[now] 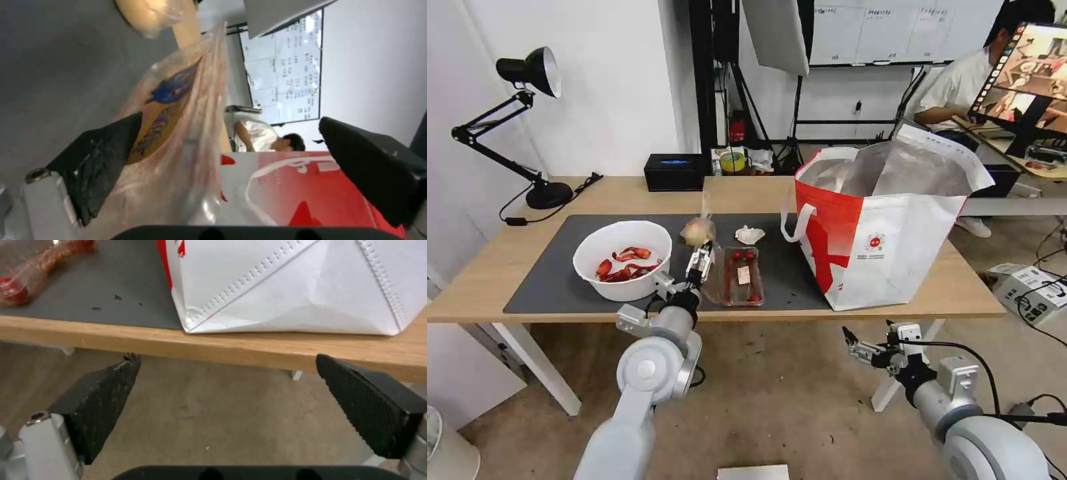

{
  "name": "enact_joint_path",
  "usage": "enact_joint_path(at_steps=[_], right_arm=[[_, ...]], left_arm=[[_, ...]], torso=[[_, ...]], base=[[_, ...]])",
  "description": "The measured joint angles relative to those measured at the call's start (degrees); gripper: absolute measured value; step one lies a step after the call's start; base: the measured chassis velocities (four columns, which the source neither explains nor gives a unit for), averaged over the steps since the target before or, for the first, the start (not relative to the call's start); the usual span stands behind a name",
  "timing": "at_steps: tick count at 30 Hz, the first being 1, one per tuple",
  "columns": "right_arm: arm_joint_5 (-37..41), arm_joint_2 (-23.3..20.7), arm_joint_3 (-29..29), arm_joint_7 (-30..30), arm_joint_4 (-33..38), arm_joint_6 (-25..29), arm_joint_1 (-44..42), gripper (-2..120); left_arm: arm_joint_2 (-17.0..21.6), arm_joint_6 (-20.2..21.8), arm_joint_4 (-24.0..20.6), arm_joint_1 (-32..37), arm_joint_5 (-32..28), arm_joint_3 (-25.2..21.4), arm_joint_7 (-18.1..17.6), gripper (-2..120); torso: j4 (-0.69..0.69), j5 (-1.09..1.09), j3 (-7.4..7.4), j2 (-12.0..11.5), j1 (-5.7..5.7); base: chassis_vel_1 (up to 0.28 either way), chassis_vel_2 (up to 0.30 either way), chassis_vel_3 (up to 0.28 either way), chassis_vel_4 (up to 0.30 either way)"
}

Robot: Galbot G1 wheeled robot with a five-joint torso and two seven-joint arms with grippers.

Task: Pick up the trash from the table and place it into the takeout bag.

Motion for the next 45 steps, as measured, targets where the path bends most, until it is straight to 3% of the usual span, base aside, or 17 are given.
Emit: enact_joint_path(at_steps=[8, 18, 25, 29, 32, 33, 35, 36, 39, 40, 43, 44, 45], right_arm=[[0.01, -0.33, 0.19, 0.0, 0.01, -0.01, 0.44, 100], [-0.03, 0.34, 1.34, 0.03, 1.29, -0.03, -1.01, 100], [-0.04, 0.58, 2.31, -0.03, 2.44, 0.11, -2.75, 100], [0.28, 0.8, 2.37, -0.06, 3.13, 0.2, -3.13, 100], [3.53, 0.56, 1.91, -0.47, 3.86, 1.15, -2.82, 100], [3.53, 0.56, 1.91, -0.47, 3.86, 1.15, -2.82, 100], [7.67, 0.1, 1.14, -1.58, 4.01, 3.13, -1.73, 100], [7.67, 0.1, 1.14, -1.58, 4.01, 3.13, -1.73, 100], [13.99, -0.64, -0.18, -3.63, 3.98, 6.77, 0.5, 100], [13.99, -0.64, -0.18, -3.63, 3.98, 6.77, 0.5, 100], [17.83, -1.32, -1.41, -5.38, 2.99, 10.72, 2.75, 100], [17.83, -1.32, -1.41, -5.38, 2.99, 10.72, 2.75, 100], [18.85, -1.65, -1.78, -6.11, 2.56, 12.03, 3.67, 100]], left_arm=[[0.11, 0.02, 3.05, -3.18, 0.09, 2.32, 0.71, 100], [-0.09, 0.74, 4.85, -4.48, 2.73, 8.92, 1.48, 100], [3.41, 2.28, 5.06, -6.26, 4.69, 11.56, 1.48, 100], [6.37, 3.45, 4.8, -6.6, 10.44, 12.61, 2.71, 100], [10.9, 4.42, 4.69, -6.63, 17.9, 12.86, 6.66, 100], [10.9, 4.42, 4.69, -6.63, 17.9, 12.86, 6.66, 100], [15.3, 4.59, 5.4, -6.68, 25.42, 12.79, 12.08, 99], [15.3, 4.59, 5.4, -6.68, 25.42, 12.79, 12.08, 99], [21.57, 3.01, 6.46, -6.64, 35.07, 12.73, 22.4, 94], [21.57, 3.01, 6.46, -6.64, 35.07, 12.73, 22.4, 94], [25.56, 1.18, 8.2, -6.69, 40.72, 12.99, 30.68, 84], [25.56, 1.18, 8.2, -6.69, 40.72, 12.99, 30.68, 84], [26.31, 0.47, 9.14, -6.83, 42.96, 13.13, 32.94, 80]], torso=[[0.0, 0.0, 0.0, 0.0, 0.0], [0.0, 0.0, 0.0, 0.0, 0.0], [-0.01, 0.0, 0.0, 0.0, 0.0], [-0.01, 0.0, 0.0, 0.0, 0.0], [-0.01, -0.01, 0.0, 0.01, 0.0], [-0.01, -0.01, 0.0, 0.01, 0.0], [0.0, -0.01, 0.0, 0.01, 0.0], [0.0, -0.01, 0.0, 0.01, 0.0], [0.01, -0.01, 0.0, 0.01, 0.0], [0.01, -0.01, 0.0, 0.01, 0.0], [0.01, -0.01, 0.0, 0.01, 0.0], [0.01, -0.01, 0.0, 0.01, 0.0], [0.01, -0.01, 0.0, 0.0, 0.0]], base=[[0.0, 0.0, 0.0, 0.0], [0.0, 0.0, 0.0, 0.0], [0.0, 0.0, 0.0, 0.0], [0.0, 0.0, 0.0, 0.0], [0.0, 0.0, 0.0, 0.0], [0.0, 0.0, 0.0, 0.0], [0.0, 0.0, 0.0, 0.0], [0.0, 0.0, 0.0, 0.0], [0.0, 0.0, 0.0, 0.0], [0.0, 0.0, 0.0, 0.0], [0.0, 0.0, 0.0, 0.0], [0.0, 0.0, 0.0, 0.0], [0.0, 0.0, 0.0, 0.0]])
